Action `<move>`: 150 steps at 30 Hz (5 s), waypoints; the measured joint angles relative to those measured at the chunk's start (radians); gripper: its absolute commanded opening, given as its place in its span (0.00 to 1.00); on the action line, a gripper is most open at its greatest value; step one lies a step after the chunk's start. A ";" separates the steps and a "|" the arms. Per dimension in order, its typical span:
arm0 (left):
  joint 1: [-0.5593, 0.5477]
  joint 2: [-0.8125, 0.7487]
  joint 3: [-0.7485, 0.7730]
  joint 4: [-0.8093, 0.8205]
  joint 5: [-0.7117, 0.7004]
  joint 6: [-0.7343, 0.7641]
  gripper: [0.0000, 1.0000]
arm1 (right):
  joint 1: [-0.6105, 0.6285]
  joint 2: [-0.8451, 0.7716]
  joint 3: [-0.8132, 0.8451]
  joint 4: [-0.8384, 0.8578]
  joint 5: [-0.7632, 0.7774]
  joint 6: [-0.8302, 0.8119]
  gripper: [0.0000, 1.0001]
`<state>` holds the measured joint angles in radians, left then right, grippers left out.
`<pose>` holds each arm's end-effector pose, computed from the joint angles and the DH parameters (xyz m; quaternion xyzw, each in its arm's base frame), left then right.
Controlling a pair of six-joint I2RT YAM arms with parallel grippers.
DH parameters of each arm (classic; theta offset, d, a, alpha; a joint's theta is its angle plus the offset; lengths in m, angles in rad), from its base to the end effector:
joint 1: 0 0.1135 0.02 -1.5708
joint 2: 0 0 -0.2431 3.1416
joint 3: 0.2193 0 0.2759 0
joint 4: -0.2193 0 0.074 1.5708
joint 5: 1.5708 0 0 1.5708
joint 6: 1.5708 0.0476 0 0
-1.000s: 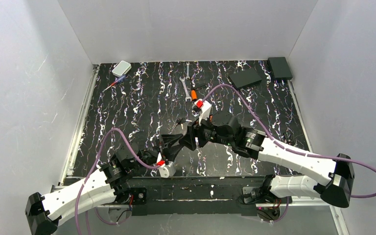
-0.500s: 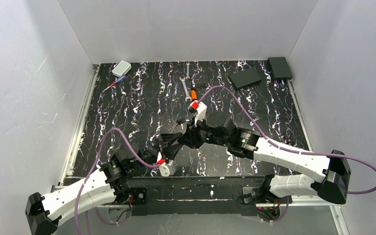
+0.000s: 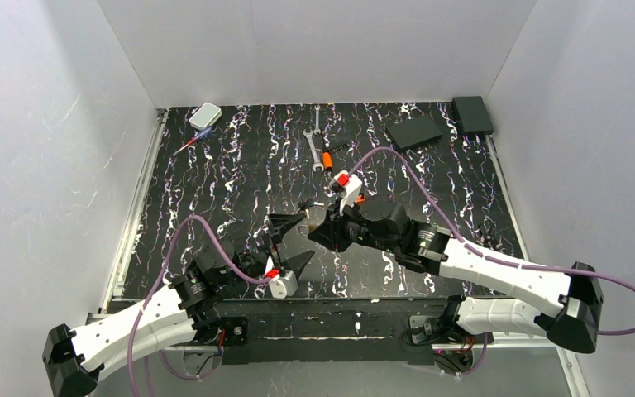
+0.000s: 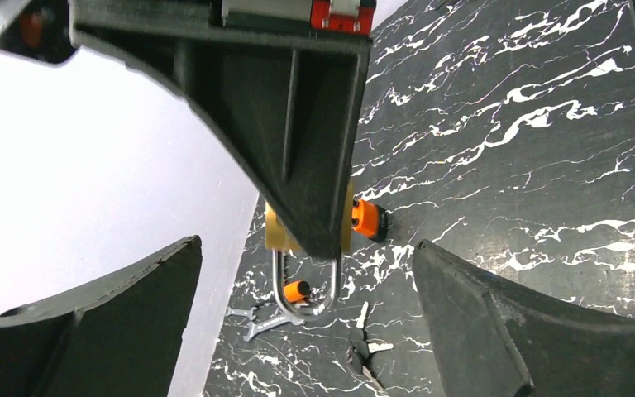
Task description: Unlock with the key
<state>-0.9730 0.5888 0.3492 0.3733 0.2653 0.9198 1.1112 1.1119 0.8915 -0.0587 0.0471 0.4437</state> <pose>0.1093 -0.1827 0.2589 0.5876 0.3007 -0.1069 0.7436 0.1373 0.2724 0.2977 -0.2481 0.7590 0.4087 0.4420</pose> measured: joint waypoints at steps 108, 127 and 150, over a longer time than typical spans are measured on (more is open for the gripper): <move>0.002 -0.003 0.043 0.107 -0.143 -0.101 0.65 | 0.000 -0.175 -0.145 -0.143 -0.118 -0.142 0.01; 0.001 0.104 0.347 -0.156 -0.447 -0.573 0.98 | -0.305 -0.133 -0.187 -0.115 0.034 0.086 0.01; 0.003 0.244 0.418 -0.330 -0.569 -0.646 0.99 | -0.902 0.203 -0.301 0.371 -0.313 0.388 0.01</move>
<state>-0.9699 0.8330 0.7673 0.0437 -0.3038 0.2738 0.2094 1.3149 0.5909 0.3128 -0.2656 0.8315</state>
